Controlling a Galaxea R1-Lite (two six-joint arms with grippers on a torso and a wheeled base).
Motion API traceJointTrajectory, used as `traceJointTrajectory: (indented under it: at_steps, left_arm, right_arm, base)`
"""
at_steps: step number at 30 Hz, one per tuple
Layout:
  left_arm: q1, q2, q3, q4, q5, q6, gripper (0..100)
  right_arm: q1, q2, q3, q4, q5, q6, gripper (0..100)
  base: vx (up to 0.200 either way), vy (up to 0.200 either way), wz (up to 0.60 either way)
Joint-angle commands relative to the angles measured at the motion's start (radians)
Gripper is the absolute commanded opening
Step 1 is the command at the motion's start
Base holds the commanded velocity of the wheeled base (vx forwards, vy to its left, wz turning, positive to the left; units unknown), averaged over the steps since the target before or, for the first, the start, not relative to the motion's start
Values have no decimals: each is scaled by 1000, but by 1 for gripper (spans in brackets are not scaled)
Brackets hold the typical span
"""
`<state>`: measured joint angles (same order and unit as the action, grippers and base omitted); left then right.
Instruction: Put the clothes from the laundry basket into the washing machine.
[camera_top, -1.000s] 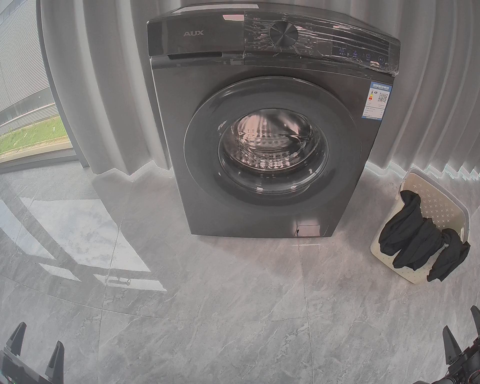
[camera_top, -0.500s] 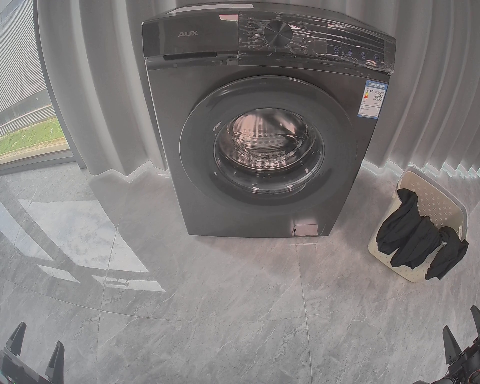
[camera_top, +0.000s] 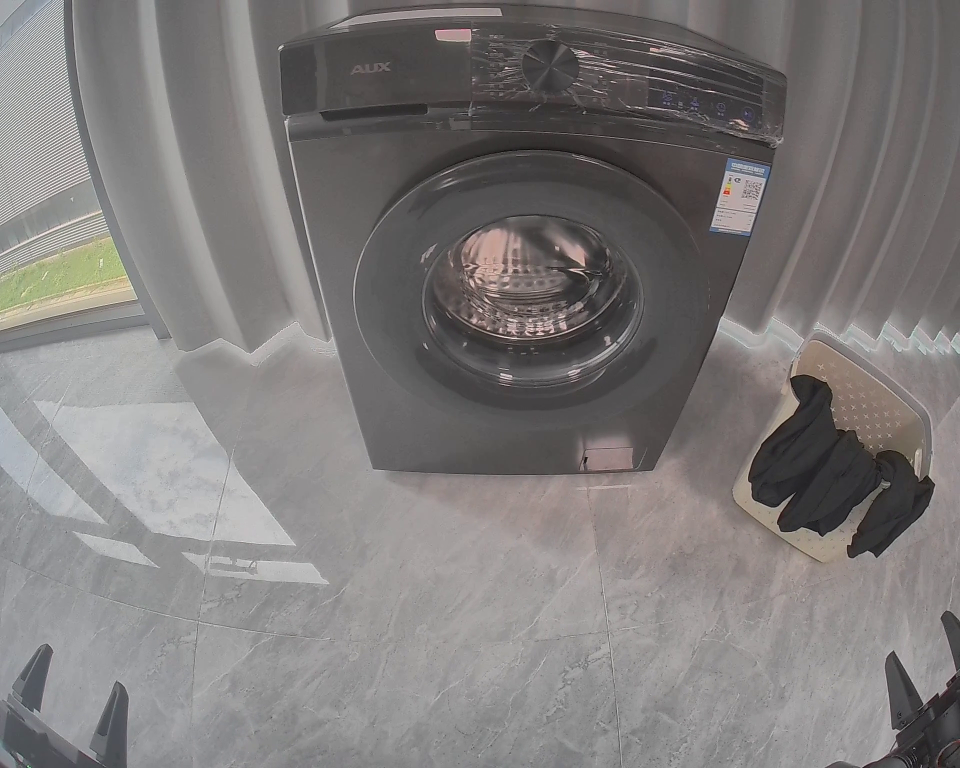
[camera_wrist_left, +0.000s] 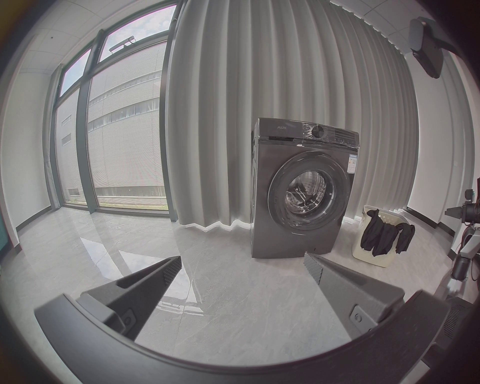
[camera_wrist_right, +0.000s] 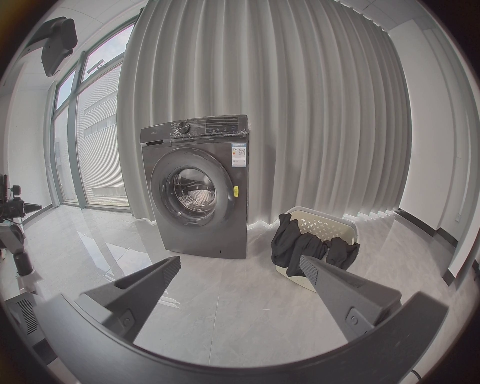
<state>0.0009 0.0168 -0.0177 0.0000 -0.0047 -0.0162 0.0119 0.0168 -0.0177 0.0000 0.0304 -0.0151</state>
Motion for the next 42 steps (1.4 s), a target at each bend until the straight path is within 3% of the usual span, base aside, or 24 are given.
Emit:
traceJointTrajectory:
  at_steps: [1, 8, 20, 31, 37, 42]
  left_arm:
    - [1, -14, 16, 0, 0, -1, 100]
    - [1, -14, 16, 0, 0, -1, 100]
    - [1, -14, 18, 0, 0, 1, 100]
    - [1, -14, 16, 0, 0, -2, 100]
    - [1, -14, 16, 0, 0, -1, 100]
    - [2, -14, 16, 0, 0, -1, 100]
  right_arm:
    - [0, 2, 18, 0, 0, 0, 100]
    - [2, 2, 18, 0, 0, 0, 100]
    - [2, 2, 18, 0, 0, 0, 100]
    - [2, 2, 18, 0, 0, -2, 100]
    - [2, 2, 18, 0, 0, 0, 100]
    - [2, 2, 18, 0, 0, 0, 100]
  base:
    - [0, 0, 0]
    - [0, 0, 0]
    - [0, 0, -600]
    - [0, 0, 0]
    - [200, 0, 0]
    - [0, 0, 0]
